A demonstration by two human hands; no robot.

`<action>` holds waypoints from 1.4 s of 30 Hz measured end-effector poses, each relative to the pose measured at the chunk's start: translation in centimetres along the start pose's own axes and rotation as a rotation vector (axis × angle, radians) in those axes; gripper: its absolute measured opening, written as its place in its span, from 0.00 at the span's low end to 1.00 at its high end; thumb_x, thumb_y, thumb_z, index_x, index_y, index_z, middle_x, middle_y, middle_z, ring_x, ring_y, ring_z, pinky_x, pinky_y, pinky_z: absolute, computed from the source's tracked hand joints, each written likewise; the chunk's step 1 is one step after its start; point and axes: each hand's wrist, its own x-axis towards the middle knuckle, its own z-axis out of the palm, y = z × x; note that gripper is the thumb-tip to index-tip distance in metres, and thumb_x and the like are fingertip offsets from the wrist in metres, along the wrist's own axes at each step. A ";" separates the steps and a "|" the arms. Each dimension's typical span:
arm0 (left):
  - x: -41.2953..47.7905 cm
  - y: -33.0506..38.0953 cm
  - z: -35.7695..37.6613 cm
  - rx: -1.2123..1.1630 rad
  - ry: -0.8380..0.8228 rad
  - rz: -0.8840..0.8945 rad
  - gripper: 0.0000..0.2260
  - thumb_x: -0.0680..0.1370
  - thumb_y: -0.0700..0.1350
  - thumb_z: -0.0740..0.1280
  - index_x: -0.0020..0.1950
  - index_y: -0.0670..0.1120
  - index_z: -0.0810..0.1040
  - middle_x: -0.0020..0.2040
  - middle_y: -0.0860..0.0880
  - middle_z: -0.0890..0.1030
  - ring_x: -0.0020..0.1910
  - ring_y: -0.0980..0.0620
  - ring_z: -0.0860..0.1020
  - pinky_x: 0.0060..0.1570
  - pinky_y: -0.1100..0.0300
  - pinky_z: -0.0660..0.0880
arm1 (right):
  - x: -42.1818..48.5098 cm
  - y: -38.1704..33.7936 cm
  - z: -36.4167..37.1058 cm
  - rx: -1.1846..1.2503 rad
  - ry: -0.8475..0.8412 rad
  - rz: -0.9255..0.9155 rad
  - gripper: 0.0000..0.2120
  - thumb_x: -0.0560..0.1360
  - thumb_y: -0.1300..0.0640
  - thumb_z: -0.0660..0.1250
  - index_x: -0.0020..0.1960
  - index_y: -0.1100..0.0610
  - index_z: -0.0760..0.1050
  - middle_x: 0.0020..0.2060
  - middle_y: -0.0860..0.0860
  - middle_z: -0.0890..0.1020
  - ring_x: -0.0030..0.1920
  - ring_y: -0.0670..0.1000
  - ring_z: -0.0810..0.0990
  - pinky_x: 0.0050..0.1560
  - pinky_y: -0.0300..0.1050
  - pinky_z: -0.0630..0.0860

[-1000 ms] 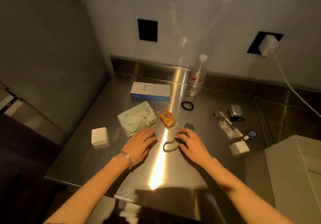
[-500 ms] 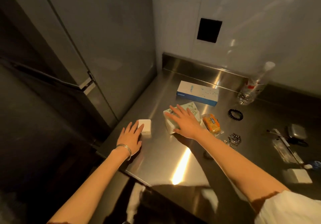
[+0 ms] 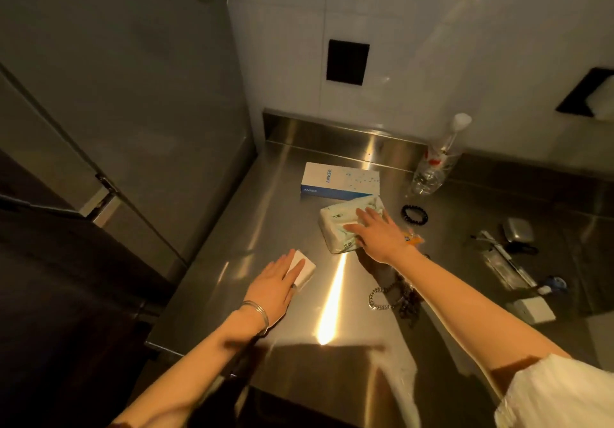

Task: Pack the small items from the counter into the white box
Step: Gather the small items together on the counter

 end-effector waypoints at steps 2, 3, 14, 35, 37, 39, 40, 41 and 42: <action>0.3 1.9 0.7 -0.044 -0.007 0.134 0.24 0.81 0.44 0.54 0.75 0.51 0.49 0.77 0.46 0.47 0.74 0.46 0.51 0.70 0.58 0.43 | 0.1 0.9 -0.1 0.055 -0.016 0.045 0.21 0.81 0.53 0.53 0.73 0.45 0.58 0.77 0.56 0.50 0.76 0.59 0.47 0.75 0.56 0.45; 0.7 2.8 1.1 -0.046 -0.020 0.193 0.25 0.81 0.42 0.54 0.75 0.51 0.49 0.76 0.46 0.47 0.74 0.46 0.50 0.70 0.58 0.42 | 0.1 1.1 -0.1 0.091 -0.027 0.053 0.22 0.81 0.53 0.53 0.74 0.46 0.57 0.77 0.56 0.49 0.76 0.59 0.46 0.75 0.55 0.46; 6.7 10.3 1.4 0.073 0.039 0.534 0.28 0.62 0.42 0.72 0.62 0.47 0.75 0.65 0.44 0.75 0.64 0.44 0.72 0.60 0.45 0.71 | -5.7 7.4 0.4 0.379 0.167 0.089 0.26 0.75 0.62 0.62 0.72 0.54 0.62 0.75 0.57 0.57 0.75 0.57 0.56 0.74 0.52 0.57; 25.5 9.3 -4.5 0.025 -0.308 0.068 0.28 0.78 0.62 0.45 0.75 0.53 0.47 0.77 0.49 0.49 0.74 0.45 0.49 0.71 0.43 0.47 | -1.2 13.9 1.2 0.403 -0.126 0.233 0.24 0.81 0.49 0.52 0.75 0.56 0.57 0.76 0.55 0.56 0.75 0.57 0.55 0.73 0.49 0.52; 25.8 9.0 -4.7 0.073 -0.299 0.103 0.28 0.78 0.63 0.44 0.75 0.53 0.48 0.76 0.49 0.51 0.74 0.46 0.51 0.71 0.43 0.48 | -1.4 14.2 1.8 0.372 -0.181 0.222 0.25 0.81 0.47 0.48 0.75 0.57 0.55 0.76 0.55 0.55 0.76 0.56 0.52 0.74 0.48 0.49; 25.8 9.0 -5.2 0.126 -0.297 0.149 0.28 0.78 0.64 0.44 0.75 0.53 0.49 0.75 0.49 0.57 0.73 0.46 0.57 0.71 0.44 0.49 | -2.1 14.5 2.3 0.418 -0.141 0.223 0.24 0.81 0.47 0.49 0.73 0.58 0.60 0.74 0.56 0.61 0.74 0.55 0.57 0.73 0.47 0.52; 25.6 9.1 -5.3 0.153 -0.297 0.179 0.28 0.77 0.64 0.44 0.75 0.53 0.50 0.75 0.49 0.59 0.72 0.45 0.60 0.71 0.44 0.50 | -2.7 14.5 2.5 0.457 -0.102 0.221 0.23 0.81 0.48 0.51 0.70 0.59 0.64 0.71 0.56 0.66 0.72 0.56 0.62 0.71 0.46 0.57; 25.4 9.3 -5.4 0.176 -0.299 0.204 0.28 0.77 0.64 0.44 0.75 0.54 0.50 0.74 0.49 0.61 0.71 0.45 0.61 0.70 0.44 0.50 | -3.2 14.5 2.6 0.491 -0.073 0.213 0.21 0.81 0.49 0.53 0.67 0.59 0.69 0.68 0.57 0.70 0.68 0.55 0.66 0.67 0.44 0.60; 25.4 9.4 -5.5 0.186 -0.308 0.217 0.28 0.77 0.65 0.44 0.75 0.54 0.50 0.74 0.49 0.62 0.70 0.45 0.63 0.70 0.43 0.49 | -3.8 14.5 2.7 0.515 -0.064 0.203 0.18 0.80 0.50 0.54 0.64 0.59 0.71 0.64 0.56 0.73 0.65 0.54 0.68 0.63 0.42 0.62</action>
